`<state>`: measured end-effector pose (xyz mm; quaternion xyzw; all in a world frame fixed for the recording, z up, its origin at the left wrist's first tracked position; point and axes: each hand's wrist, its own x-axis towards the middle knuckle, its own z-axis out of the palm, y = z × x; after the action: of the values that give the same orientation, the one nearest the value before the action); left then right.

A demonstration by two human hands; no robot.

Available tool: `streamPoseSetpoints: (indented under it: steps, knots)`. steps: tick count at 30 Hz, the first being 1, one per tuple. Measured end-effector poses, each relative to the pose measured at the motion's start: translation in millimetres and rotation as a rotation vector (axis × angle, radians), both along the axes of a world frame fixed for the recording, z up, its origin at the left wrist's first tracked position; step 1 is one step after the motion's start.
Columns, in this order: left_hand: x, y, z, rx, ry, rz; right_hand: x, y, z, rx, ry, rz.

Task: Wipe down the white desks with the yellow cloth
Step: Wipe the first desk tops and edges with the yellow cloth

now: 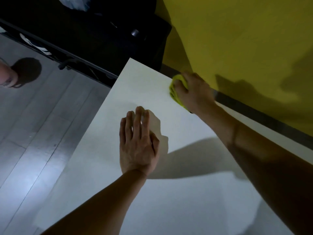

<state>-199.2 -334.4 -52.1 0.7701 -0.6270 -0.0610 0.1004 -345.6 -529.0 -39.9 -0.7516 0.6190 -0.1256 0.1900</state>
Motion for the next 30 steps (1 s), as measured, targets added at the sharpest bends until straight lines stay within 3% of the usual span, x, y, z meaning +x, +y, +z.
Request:
streamPoseSetpoints:
  steps: [4, 8, 12, 21, 26, 30]
  knots:
    - [0.1, -0.8, 1.9, -0.009, -0.01, 0.006, 85.6, -26.5, -5.8, 0.024, -0.071, 0.08]
    - [1.6, 0.5, -0.9, -0.031, -0.031, 0.004, 98.8, -34.8, -8.9, 0.001, -0.125, 0.102]
    - [1.4, 1.5, -1.0, -0.067, -0.018, 0.004, 48.9, -16.0, -9.0, 0.011, -0.132, 0.065]
    - [-3.6, 0.6, 3.3, -0.026, -0.042, 0.007, -187.3, 58.2, -7.0, -0.059, 0.003, -0.017]
    - [-25.7, 7.6, 6.4, -0.068, -0.082, -0.031, -189.4, 61.2, -8.1, -0.126, 0.035, -0.03]
    - [-113.7, 30.1, 12.1, -0.055, 0.041, -0.175, -152.7, 52.7, -4.6, -0.101, 0.086, 0.017]
